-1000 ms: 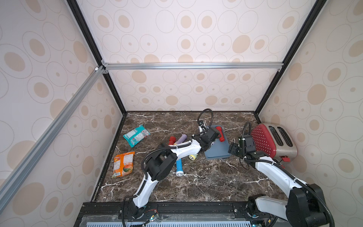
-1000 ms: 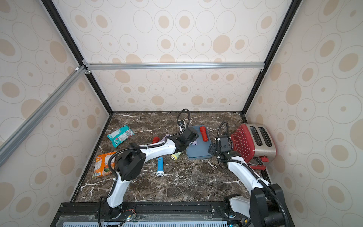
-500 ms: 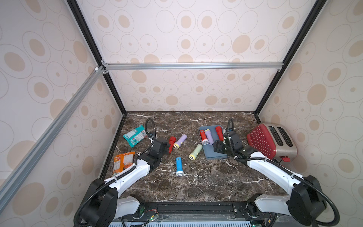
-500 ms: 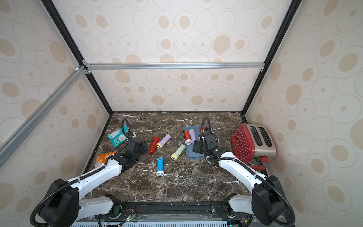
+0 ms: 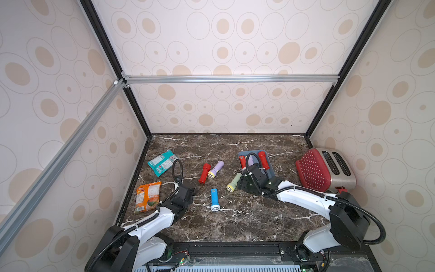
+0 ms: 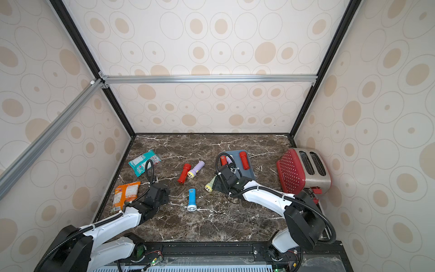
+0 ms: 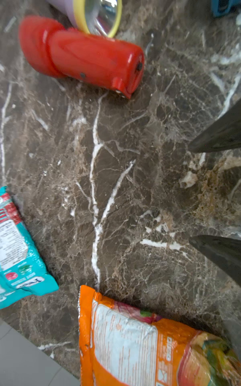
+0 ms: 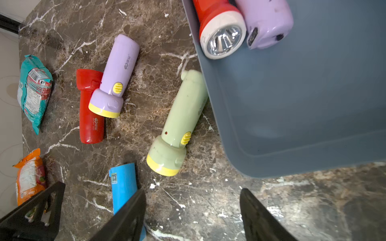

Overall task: Put the flashlights into the storage boxes
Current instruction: Pick up the flashlight from the center of the board.

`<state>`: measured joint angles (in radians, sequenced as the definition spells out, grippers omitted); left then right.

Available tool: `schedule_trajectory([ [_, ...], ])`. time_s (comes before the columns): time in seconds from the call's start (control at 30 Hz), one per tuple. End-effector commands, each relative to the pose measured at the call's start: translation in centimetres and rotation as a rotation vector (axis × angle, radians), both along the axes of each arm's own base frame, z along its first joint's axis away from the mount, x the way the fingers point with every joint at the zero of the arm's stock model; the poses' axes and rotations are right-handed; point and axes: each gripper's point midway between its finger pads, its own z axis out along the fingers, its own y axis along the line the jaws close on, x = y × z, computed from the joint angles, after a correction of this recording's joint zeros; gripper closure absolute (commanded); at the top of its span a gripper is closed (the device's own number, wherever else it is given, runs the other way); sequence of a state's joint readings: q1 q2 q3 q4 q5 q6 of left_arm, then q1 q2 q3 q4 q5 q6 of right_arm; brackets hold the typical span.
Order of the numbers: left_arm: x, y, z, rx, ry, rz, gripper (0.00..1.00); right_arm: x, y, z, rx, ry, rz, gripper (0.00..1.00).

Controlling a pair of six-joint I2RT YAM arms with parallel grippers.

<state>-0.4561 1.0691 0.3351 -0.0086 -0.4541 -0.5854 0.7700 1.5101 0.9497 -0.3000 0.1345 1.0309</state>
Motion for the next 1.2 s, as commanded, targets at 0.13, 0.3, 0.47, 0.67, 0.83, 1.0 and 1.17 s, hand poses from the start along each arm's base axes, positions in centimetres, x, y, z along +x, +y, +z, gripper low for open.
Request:
schedule_trajectory([
  [0.13,0.5,0.3,3.2,-0.048,-0.163,0.008,0.27,-0.4,1.0,-1.9,0.027,0.18,-0.147,0.32],
  [0.3,0.4,0.5,3.3,-0.05,-0.179,0.015,0.26,0.7,2.0,-1.5,0.006,0.215,-0.167,0.33],
  [0.47,0.6,0.5,2.9,-0.036,-0.155,0.017,0.26,1.0,2.3,-2.2,-0.024,0.281,-0.237,0.36],
  [0.67,0.8,0.5,2.5,-0.022,-0.131,0.025,0.26,0.8,3.1,-3.3,-0.021,0.356,-0.272,0.36],
  [0.83,0.7,0.5,2.8,-0.029,-0.145,0.025,0.26,0.5,3.1,-4.7,-0.04,0.4,-0.291,0.34],
  [1.0,0.4,0.7,3.2,-0.042,-0.17,0.031,0.25,0.3,4.1,-5.8,-0.03,0.446,-0.268,0.33],
  [1.17,0.5,0.7,3.1,-0.04,-0.171,0.029,0.26,0.2,4.1,-6.7,-0.036,0.465,-0.276,0.33],
])
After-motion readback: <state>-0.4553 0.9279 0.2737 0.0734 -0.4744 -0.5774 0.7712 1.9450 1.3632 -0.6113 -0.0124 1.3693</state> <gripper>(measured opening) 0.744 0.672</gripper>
